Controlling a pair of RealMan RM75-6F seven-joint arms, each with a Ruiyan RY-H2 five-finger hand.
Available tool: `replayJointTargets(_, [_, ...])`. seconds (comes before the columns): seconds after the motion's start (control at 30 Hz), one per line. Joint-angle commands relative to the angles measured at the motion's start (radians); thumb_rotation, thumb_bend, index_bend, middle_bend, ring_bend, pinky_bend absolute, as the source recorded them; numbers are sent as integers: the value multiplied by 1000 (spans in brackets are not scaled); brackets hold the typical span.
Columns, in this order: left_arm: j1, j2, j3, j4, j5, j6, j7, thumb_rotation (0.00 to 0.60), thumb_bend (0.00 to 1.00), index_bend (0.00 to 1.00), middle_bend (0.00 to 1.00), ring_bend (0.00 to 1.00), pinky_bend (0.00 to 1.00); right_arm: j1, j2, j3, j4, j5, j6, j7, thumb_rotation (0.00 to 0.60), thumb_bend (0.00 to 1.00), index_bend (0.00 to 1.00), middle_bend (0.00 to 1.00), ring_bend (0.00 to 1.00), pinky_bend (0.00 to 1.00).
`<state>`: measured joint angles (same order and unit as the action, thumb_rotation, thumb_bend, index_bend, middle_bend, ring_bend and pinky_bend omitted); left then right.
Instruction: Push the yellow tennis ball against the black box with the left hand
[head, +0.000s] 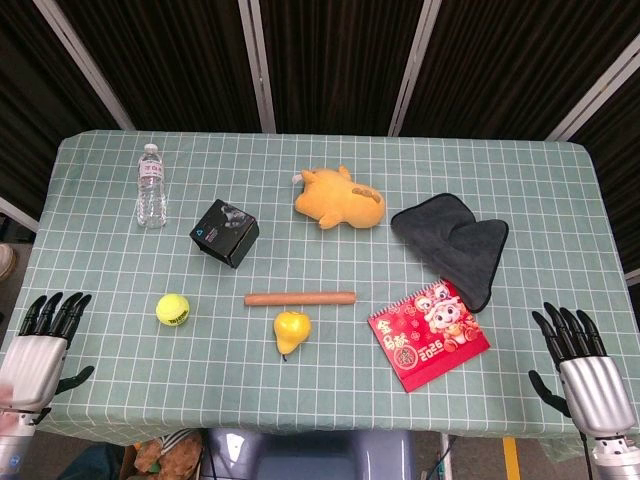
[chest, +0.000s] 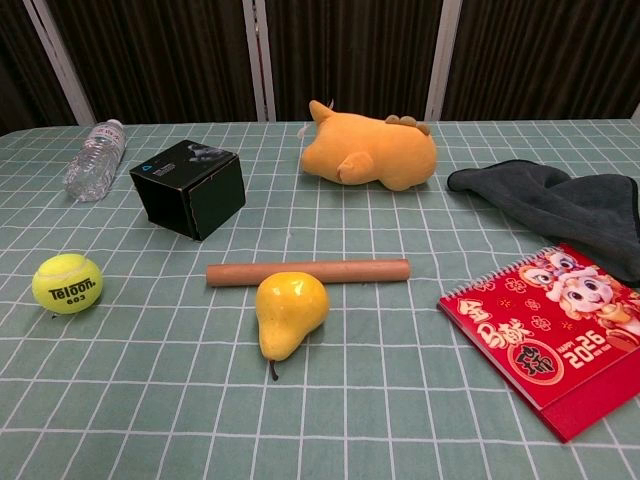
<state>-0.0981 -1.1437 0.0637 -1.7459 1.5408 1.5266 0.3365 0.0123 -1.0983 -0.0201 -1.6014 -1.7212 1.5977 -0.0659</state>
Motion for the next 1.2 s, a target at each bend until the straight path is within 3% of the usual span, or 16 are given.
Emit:
replayJointTargets(0.03, [0,-1,-2,1,1,-2,1,600,8,0,75,0,18,-2,1,1,1,3,3,3,600,367,0,0,0,0])
replayJointTargets(0.33, [-10,-17,2,11,3,-46,20,600,12,0,80,0,19,-2,7,1,-5,-1,8,12,600,367,0,0,0,0])
replayJointTargets(0.43, [-18,-32,3,17,2,-67,34,600,39,21,150,18,58,0,9,-1,-5,2,0,12,600,367,0,0,0,0])
replayJointTargets(0.5, [-26,-49,6,29,8,-86,51,600,145,191,326,107,207,0,10,0,-5,4,0,16,600,367,0,0,0,0])
replayJointTargets(0.6, [-41,-83,16,60,22,-123,97,600,344,450,535,235,342,-1,14,1,-6,2,8,25,600,367,0,0,0,0])
replayJointTargets(0.67, [-53,-105,20,75,11,-163,128,600,394,503,590,279,375,-3,17,0,-5,2,10,30,600,367,0,0,0,0])
replayJointTargets(0.87, [-97,-158,19,101,-59,-293,251,600,423,499,632,318,469,-5,23,1,-7,4,14,40,600,367,0,0,0,0])
replayJointTargets(1.2, [-173,-218,-19,135,-157,-425,350,600,413,476,616,321,454,1,30,8,-8,15,9,56,600,367,0,0,0,0])
